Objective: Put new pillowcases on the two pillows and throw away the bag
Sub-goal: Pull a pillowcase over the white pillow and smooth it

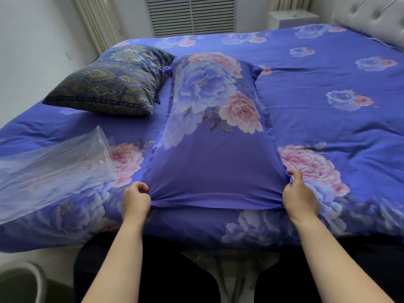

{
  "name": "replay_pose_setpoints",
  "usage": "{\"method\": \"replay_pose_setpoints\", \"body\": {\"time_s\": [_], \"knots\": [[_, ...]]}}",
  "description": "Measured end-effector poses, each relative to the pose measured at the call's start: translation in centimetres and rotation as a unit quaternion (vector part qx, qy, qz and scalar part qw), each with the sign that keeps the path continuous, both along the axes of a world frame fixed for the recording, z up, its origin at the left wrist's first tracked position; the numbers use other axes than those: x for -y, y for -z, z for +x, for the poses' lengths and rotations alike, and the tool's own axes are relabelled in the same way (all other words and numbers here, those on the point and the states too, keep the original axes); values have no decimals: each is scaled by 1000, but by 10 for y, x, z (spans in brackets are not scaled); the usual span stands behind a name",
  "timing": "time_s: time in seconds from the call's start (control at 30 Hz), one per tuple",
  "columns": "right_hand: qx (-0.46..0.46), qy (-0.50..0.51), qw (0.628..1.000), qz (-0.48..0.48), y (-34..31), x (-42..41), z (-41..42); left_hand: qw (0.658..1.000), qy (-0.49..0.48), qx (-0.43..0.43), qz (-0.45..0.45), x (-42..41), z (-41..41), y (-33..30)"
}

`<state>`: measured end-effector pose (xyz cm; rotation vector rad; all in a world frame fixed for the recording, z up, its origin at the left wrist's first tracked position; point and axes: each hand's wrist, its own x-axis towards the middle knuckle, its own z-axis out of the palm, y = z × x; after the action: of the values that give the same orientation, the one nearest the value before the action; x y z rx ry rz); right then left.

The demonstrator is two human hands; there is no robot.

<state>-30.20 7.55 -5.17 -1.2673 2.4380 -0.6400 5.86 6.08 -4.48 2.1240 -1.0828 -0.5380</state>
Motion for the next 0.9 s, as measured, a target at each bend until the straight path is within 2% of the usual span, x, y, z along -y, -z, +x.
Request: {"method": "replay_pose_setpoints", "body": {"time_s": [0.07,0.23,0.27,0.33,0.4,0.47,0.5,0.57,0.63,0.7,0.73,0.77,0.83,0.9], "knots": [[-1,12,1000,-10,3,-1,-3,996,29,83,19,-5,-4,-6],[-55,20,998,2,6,-4,-2,980,57,182,60,0,-9,-9],[-65,13,998,5,5,-2,-1,972,50,226,37,5,-10,-12],[-80,-5,997,11,1,1,-1,950,42,297,-84,18,-19,-25],[-90,-8,996,22,-4,3,-1,908,84,337,-234,34,-40,-46],[-123,7,992,11,-12,10,1,873,153,349,-305,57,-67,-65],[-136,15,990,-32,-18,16,3,872,186,344,-295,68,-82,-73],[-114,0,978,-177,-35,32,16,880,258,343,-206,82,-110,-80],[-46,-59,948,-308,-60,54,37,868,331,355,-106,86,-131,-67],[40,-130,920,-367,-81,72,67,851,365,372,-64,78,-137,-47],[70,-156,915,-364,-85,79,80,847,369,378,-55,70,-133,-39],[74,-170,926,-330,-78,86,87,848,370,378,-42,64,-126,-32],[23,-132,977,-165,-41,88,87,852,370,371,1,49,-107,-21],[-9,-55,998,-33,-4,75,67,856,360,368,36,34,-88,-11]]}}
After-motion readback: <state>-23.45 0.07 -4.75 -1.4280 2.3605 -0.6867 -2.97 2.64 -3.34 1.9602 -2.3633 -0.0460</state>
